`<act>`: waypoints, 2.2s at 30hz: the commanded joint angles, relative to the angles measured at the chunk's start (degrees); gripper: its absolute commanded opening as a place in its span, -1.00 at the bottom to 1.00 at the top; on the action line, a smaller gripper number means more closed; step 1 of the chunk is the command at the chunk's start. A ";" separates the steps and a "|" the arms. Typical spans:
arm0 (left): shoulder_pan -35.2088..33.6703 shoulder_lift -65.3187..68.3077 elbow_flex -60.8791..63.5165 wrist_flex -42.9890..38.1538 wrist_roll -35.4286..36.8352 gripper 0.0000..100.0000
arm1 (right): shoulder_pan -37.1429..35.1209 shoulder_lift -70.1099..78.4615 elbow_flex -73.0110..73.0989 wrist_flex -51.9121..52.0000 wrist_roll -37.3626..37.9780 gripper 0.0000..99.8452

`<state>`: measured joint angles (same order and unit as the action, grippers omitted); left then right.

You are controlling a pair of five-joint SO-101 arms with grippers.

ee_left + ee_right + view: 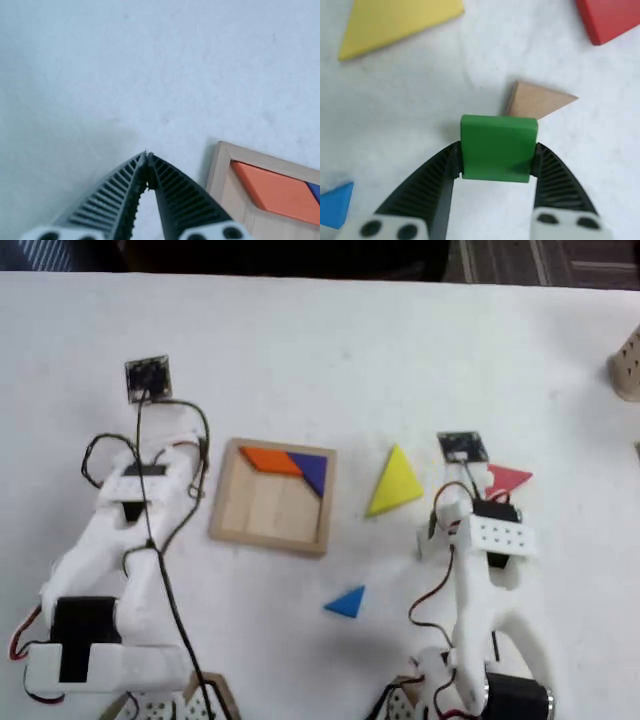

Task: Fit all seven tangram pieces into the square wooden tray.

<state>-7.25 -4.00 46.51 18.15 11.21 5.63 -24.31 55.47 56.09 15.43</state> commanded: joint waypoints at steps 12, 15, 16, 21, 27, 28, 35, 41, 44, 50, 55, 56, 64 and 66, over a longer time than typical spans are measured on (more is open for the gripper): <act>-0.84 0.04 -2.55 -1.23 0.44 -0.95 | 10.59 -2.24 -0.62 -5.32 0.18 -0.73; -0.84 0.13 -2.55 -1.23 0.44 -0.95 | 12.26 -2.24 -0.62 -5.32 0.18 -0.73; -0.84 0.13 -2.55 -1.23 0.44 -0.95 | 12.70 -2.24 -0.62 -5.67 0.18 -0.73; -0.84 0.13 -2.55 -1.23 0.44 -0.95 | 16.40 -1.80 -0.44 -7.34 0.18 -0.73; -0.84 0.13 -2.55 -1.23 0.44 -0.95 | 23.08 -1.71 -0.44 -7.34 -3.52 -0.72; -0.84 0.13 -2.55 -1.23 0.44 -0.95 | 23.43 -1.71 -0.26 -7.78 -4.92 -0.71; -0.84 0.13 -2.55 -1.23 0.44 -0.95 | 23.52 -1.71 1.14 -10.15 -5.45 -0.51; -0.84 0.13 -2.55 -1.23 0.44 -0.95 | 22.55 -1.71 1.14 -9.89 -5.36 -0.50; -0.84 0.13 -2.55 -1.23 0.44 -0.95 | 20.44 -1.71 1.41 -9.10 -5.27 -0.51; -0.84 0.13 -2.64 -1.58 0.44 -0.95 | 11.38 -2.33 -0.35 -0.66 0.00 -0.66; -2.77 0.22 -3.60 -1.67 0.44 -0.95 | -2.68 -2.33 -1.67 8.13 11.96 -0.81; -3.03 0.22 -3.78 -1.67 0.44 -0.95 | -5.58 -2.33 -1.49 8.31 13.98 -0.81; -8.66 0.31 -6.51 -1.76 0.88 -0.95 | -21.67 -2.33 -1.32 9.27 16.18 -0.81; -10.59 0.75 -7.30 -1.76 0.97 -0.95 | -25.19 -2.33 -1.41 11.21 16.18 -0.82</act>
<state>-14.81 -3.47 43.08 18.15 11.47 -14.95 -24.92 56.35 64.88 30.81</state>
